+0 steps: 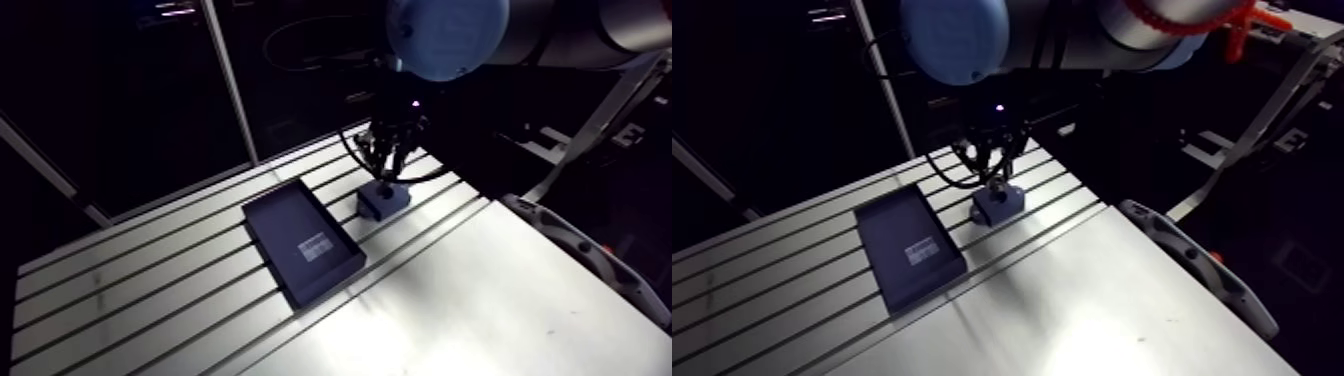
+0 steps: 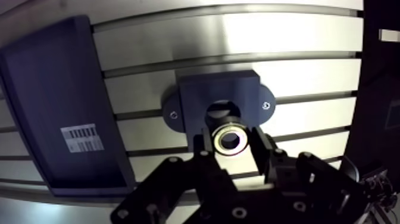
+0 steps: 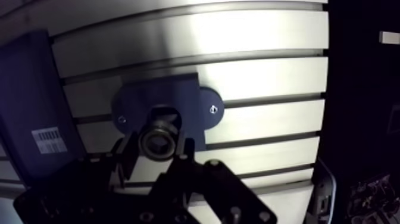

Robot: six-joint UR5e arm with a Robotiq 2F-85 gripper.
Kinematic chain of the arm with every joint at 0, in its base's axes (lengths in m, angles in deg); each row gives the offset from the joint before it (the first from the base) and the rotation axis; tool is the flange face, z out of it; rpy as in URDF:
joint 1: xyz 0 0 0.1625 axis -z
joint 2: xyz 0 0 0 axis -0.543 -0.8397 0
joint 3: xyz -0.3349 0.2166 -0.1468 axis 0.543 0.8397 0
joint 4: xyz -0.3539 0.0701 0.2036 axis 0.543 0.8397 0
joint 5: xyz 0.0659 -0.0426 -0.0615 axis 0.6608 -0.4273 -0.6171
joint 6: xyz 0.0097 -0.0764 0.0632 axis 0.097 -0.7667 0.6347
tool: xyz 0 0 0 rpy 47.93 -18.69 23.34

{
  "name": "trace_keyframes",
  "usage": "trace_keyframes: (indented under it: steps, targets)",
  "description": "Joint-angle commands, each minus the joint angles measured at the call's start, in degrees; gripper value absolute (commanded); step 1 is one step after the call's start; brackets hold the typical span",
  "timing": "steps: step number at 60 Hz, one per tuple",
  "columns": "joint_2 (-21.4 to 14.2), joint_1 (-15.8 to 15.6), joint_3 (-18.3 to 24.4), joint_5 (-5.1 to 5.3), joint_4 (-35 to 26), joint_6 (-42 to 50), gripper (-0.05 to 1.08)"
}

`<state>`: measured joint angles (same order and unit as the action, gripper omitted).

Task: Pick up the bearing and press it into the housing until flush.

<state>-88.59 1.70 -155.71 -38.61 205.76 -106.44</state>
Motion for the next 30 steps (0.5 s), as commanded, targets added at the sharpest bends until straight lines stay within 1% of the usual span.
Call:
trace_keyframes:
  steps: [1, 30]
  targets:
    - [1.17, -0.04, -0.48, -0.22, 2.61, -0.2, 0.68]
    - [1.62, -0.13, -0.85, -0.22, 2.61, -0.19, 0.68]
